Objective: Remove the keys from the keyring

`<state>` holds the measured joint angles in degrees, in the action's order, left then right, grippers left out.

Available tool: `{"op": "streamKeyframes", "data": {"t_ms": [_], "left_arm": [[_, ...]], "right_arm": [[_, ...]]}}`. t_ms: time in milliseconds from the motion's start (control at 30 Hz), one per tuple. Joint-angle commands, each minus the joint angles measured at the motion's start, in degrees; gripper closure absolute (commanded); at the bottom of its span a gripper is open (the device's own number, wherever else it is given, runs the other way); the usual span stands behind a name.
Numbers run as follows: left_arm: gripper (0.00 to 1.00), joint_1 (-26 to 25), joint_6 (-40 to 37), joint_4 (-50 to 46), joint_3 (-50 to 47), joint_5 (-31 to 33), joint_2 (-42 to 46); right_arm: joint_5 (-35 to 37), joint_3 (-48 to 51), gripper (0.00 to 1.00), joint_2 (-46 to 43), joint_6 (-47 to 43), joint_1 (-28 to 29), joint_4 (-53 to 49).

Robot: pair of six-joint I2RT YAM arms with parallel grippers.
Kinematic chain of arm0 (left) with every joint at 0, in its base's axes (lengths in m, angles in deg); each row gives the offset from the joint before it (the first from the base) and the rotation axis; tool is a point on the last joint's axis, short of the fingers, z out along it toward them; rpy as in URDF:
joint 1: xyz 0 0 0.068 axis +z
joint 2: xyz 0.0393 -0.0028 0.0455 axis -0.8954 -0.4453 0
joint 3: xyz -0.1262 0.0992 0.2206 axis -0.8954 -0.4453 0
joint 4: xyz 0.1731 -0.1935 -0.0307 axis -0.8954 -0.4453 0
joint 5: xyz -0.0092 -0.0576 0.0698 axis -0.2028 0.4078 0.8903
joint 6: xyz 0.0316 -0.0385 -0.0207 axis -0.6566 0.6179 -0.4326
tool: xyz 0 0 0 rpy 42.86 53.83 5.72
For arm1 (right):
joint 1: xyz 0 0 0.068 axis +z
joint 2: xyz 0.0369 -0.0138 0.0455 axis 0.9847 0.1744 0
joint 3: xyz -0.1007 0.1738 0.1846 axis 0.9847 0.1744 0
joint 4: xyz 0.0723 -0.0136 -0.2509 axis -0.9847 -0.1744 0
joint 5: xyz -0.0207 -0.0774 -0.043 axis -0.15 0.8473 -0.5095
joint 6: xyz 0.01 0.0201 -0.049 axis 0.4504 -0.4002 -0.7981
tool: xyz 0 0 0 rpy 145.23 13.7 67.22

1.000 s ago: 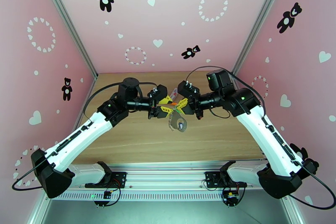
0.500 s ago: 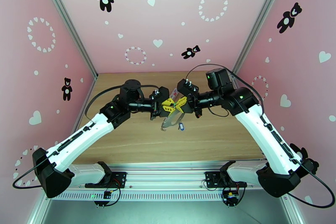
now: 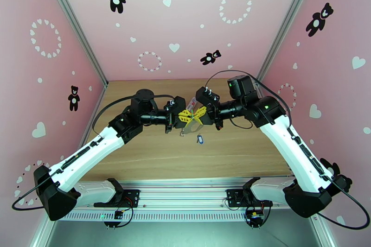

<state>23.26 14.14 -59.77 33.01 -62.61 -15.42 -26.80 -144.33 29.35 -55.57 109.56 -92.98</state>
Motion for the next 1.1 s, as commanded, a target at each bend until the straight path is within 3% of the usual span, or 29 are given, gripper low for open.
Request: {"op": "streamKeyframes", "data": {"t_ms": [0, 200, 367, 467, 800, 1067], "left_arm": [[0.84, -0.31, 0.47, 0.43, 0.92, -1.81, 0.46], [0.85, -0.31, 0.3, -0.54, 1.65, -3.13, -0.31], [0.92, 0.01, 1.18, 0.09, 1.19, -1.54, 0.97], [1.0, 1.18, 5.29, 4.72, -0.3, -2.71, 2.25], [1.0, 1.46, 14.08, 15.06, -3.44, -4.03, 4.85], [1.0, 1.46, 23.54, 26.49, -5.91, -0.56, 5.03]], "right_arm": [[-0.29, -1.12, 1.0, -0.54, 0.67, -0.25, 1.05], [0.41, -1.24, 1.0, -0.65, 0.8, -0.25, 1.23], [2.41, -0.85, 1.0, -1.35, 1.17, -0.35, 0.44], [3.93, 0.96, 1.0, -3.08, 2.43, -0.75, 1.59], [7.89, 5.67, 1.0, -8.0, 3.8, -0.68, 4.23], [13.96, 8.94, 1.0, -9.88, 2.09, 1.28, 5.31]]}}
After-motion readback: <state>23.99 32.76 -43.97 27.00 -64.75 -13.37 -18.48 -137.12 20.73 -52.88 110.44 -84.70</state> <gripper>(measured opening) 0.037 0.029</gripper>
